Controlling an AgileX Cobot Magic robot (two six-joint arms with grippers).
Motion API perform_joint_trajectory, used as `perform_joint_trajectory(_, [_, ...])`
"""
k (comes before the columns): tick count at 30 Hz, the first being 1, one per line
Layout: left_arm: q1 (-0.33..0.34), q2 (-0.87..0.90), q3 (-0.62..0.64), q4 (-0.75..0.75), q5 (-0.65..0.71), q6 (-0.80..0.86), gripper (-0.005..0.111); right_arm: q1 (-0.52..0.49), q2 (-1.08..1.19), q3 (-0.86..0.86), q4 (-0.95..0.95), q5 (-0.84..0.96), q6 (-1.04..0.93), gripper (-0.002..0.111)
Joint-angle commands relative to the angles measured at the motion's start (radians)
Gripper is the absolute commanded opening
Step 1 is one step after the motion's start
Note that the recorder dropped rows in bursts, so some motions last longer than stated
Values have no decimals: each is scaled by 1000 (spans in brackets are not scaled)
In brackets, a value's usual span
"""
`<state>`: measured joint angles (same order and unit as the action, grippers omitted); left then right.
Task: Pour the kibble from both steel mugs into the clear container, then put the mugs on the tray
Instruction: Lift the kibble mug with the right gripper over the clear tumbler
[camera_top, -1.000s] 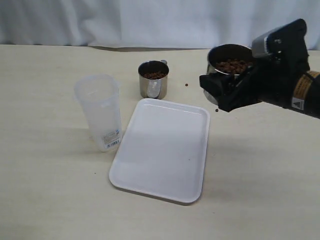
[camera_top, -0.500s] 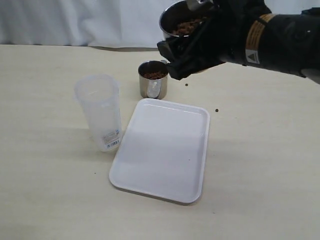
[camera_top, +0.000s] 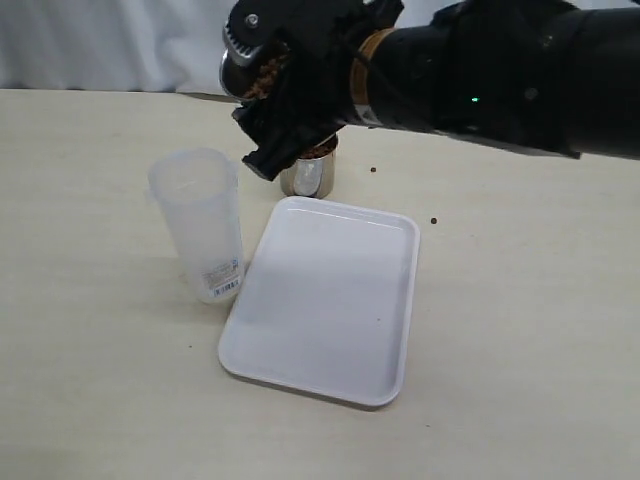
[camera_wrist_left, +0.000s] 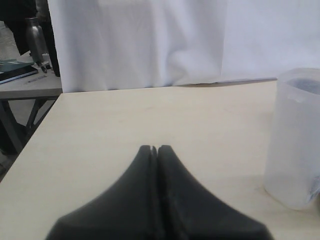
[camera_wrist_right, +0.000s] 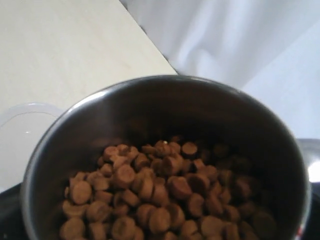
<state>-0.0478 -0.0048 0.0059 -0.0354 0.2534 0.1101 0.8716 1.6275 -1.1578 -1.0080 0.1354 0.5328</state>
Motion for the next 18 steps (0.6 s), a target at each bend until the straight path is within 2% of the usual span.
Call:
perform_joint_trajectory(1, [2, 5, -6, -1, -12, -2, 0, 4, 44, -62, -43, -17, -8, 5])
perform_joint_trajectory(7, [2, 5, -6, -1, -12, -2, 0, 4, 104, -98, -115, -76, -8, 5])
perform_joint_trajectory(12, [2, 5, -6, -1, -12, -2, 0, 4, 134, -98, -265, -116, -8, 5])
perform_joint_trajectory(18, [2, 5, -6, -1, -12, -2, 0, 4, 148, -98, -267, -113, -72, 5])
